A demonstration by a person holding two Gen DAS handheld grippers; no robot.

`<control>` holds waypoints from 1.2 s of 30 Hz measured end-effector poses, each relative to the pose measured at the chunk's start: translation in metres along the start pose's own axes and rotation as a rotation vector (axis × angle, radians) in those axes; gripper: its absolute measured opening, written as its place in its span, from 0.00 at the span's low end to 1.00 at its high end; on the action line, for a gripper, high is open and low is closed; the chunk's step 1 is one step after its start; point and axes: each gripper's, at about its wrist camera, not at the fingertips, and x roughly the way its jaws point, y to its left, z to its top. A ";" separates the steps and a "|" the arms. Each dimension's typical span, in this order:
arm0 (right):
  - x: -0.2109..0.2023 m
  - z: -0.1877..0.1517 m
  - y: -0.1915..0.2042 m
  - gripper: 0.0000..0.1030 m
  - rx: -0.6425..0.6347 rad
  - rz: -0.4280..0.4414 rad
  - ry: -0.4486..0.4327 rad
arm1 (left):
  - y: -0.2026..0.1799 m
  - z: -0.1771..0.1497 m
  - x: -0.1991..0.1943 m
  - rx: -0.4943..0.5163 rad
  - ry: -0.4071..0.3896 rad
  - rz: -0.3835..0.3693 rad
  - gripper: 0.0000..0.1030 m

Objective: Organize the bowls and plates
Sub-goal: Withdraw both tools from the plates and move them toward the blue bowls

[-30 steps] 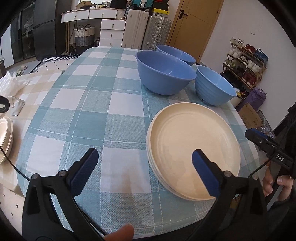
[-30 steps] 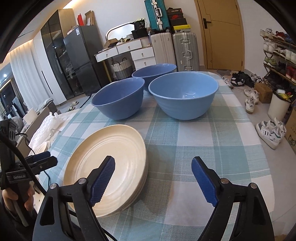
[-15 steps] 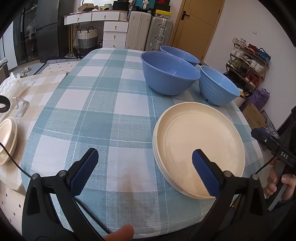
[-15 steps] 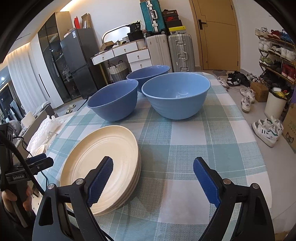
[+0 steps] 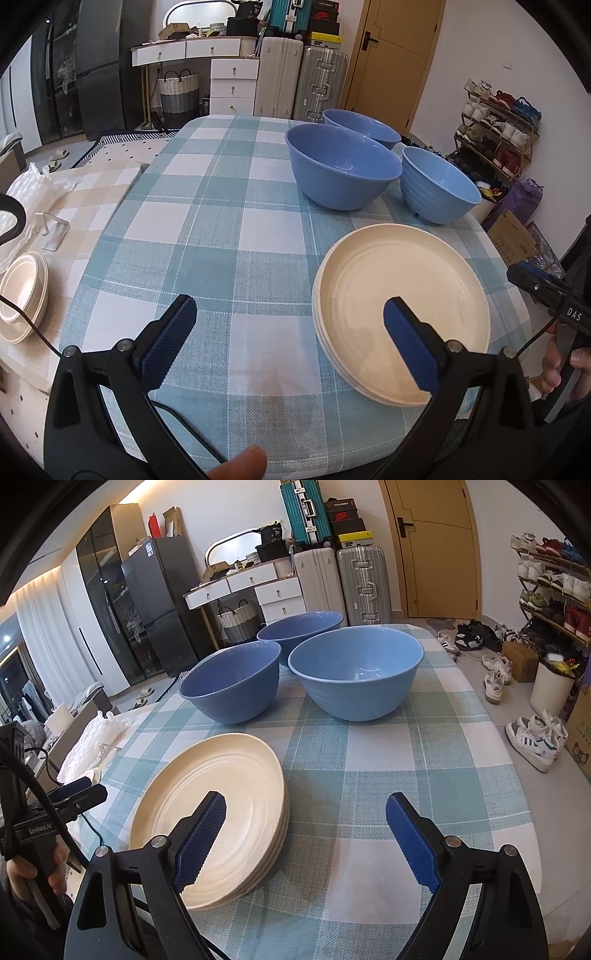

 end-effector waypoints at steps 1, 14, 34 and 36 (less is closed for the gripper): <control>-0.001 0.002 0.001 0.87 -0.005 0.000 -0.003 | 0.000 0.002 0.000 0.002 0.000 0.000 0.98; -0.013 0.043 -0.004 0.87 -0.035 0.027 -0.050 | -0.018 0.048 0.004 0.084 -0.020 0.002 0.98; 0.004 0.110 -0.029 0.87 -0.080 -0.002 -0.034 | -0.046 0.139 0.047 0.126 0.003 -0.044 0.98; 0.006 0.117 -0.029 0.87 -0.095 -0.012 -0.035 | -0.044 0.147 0.054 0.122 0.006 -0.038 0.98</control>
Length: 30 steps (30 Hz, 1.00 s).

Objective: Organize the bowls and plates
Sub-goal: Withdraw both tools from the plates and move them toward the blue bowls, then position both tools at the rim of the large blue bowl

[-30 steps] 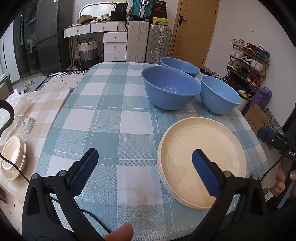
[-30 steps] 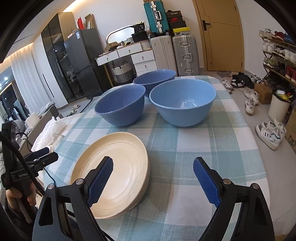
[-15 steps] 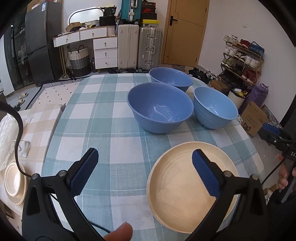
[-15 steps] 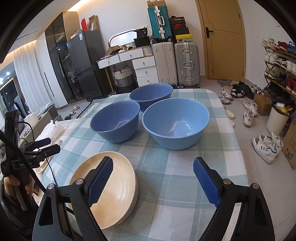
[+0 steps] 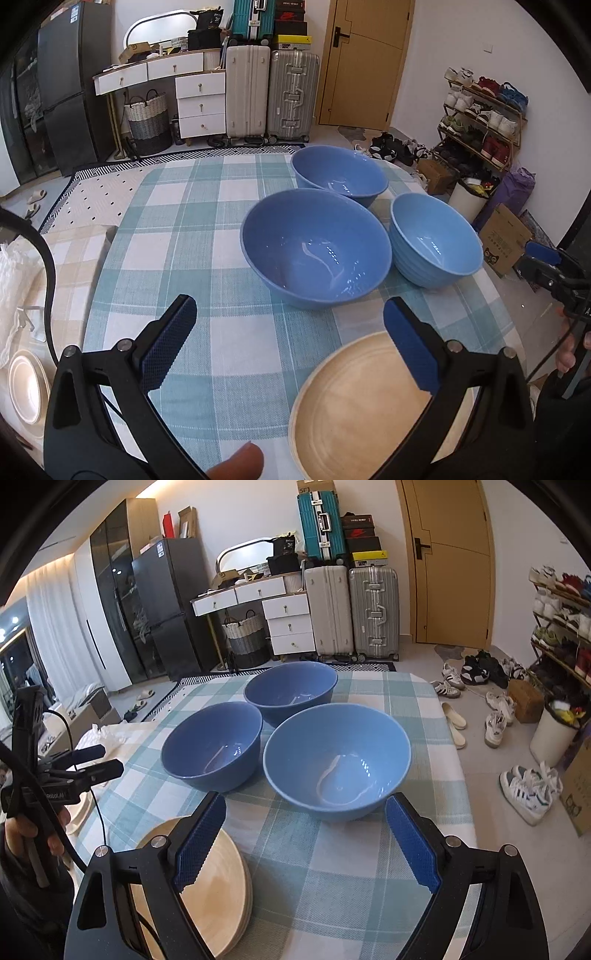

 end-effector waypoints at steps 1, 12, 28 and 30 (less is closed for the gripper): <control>0.001 0.004 -0.001 0.87 -0.004 -0.003 0.000 | 0.002 0.003 0.002 -0.005 0.000 0.003 0.98; 0.027 0.041 0.000 0.87 -0.009 0.015 0.007 | 0.026 0.032 0.030 -0.039 0.019 0.036 0.98; 0.090 0.062 0.027 0.87 -0.042 0.074 0.075 | 0.041 0.056 0.084 -0.033 0.090 0.042 0.98; 0.099 0.065 0.029 0.87 -0.039 0.083 0.082 | 0.045 0.056 0.093 -0.035 0.103 0.040 0.98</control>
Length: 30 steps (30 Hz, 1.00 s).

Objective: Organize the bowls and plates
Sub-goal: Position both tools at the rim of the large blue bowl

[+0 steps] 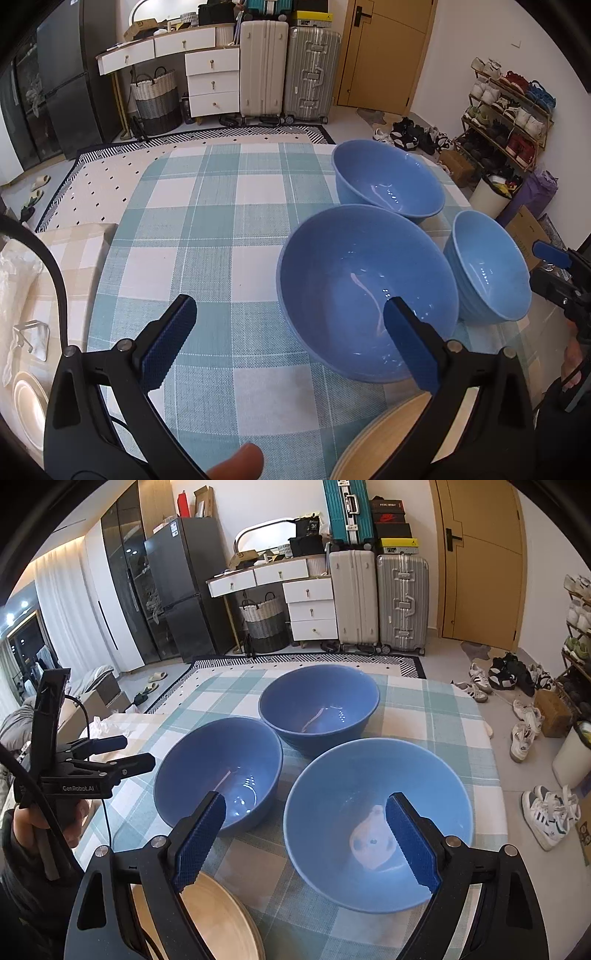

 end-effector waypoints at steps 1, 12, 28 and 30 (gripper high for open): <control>0.004 0.002 0.000 0.87 0.000 0.004 0.005 | 0.001 0.001 0.004 -0.001 0.006 0.000 0.98; 0.051 0.022 0.013 0.87 -0.039 0.029 0.053 | 0.013 0.004 0.046 -0.016 0.066 -0.005 0.98; 0.107 0.037 0.037 0.87 -0.109 0.077 0.132 | 0.018 0.003 0.084 -0.036 0.123 -0.013 0.98; 0.113 0.037 0.039 0.87 -0.123 0.072 0.145 | 0.017 0.002 0.087 -0.037 0.128 -0.013 0.98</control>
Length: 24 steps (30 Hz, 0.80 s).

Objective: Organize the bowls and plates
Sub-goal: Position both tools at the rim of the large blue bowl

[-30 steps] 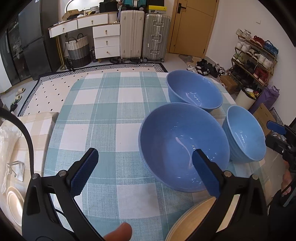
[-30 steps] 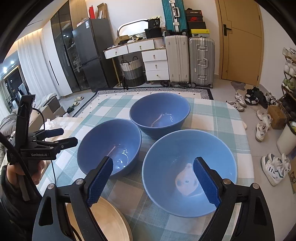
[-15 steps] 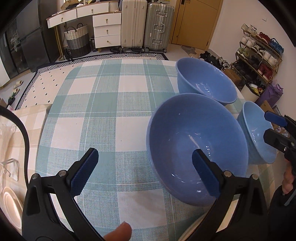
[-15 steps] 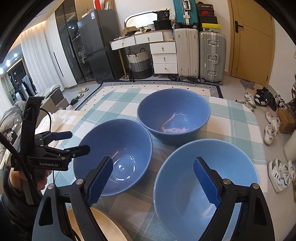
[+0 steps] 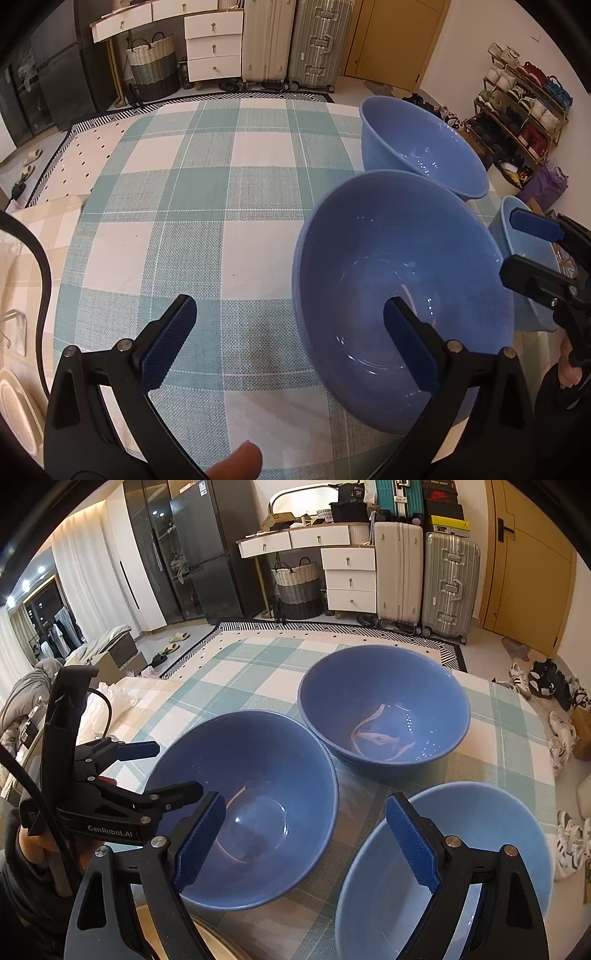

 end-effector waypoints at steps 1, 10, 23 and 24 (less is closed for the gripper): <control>0.002 0.001 0.001 0.87 -0.008 0.000 0.004 | 0.000 0.000 0.001 0.000 0.001 0.002 0.98; 0.021 0.007 0.001 0.87 -0.014 0.019 0.040 | 0.003 -0.002 0.004 -0.018 0.013 -0.003 0.98; 0.044 0.010 0.000 0.77 -0.017 0.013 0.108 | 0.004 -0.007 0.013 -0.021 0.046 0.006 0.94; 0.045 0.010 0.001 0.76 -0.020 0.010 0.114 | 0.005 -0.007 0.013 -0.026 0.048 -0.001 0.92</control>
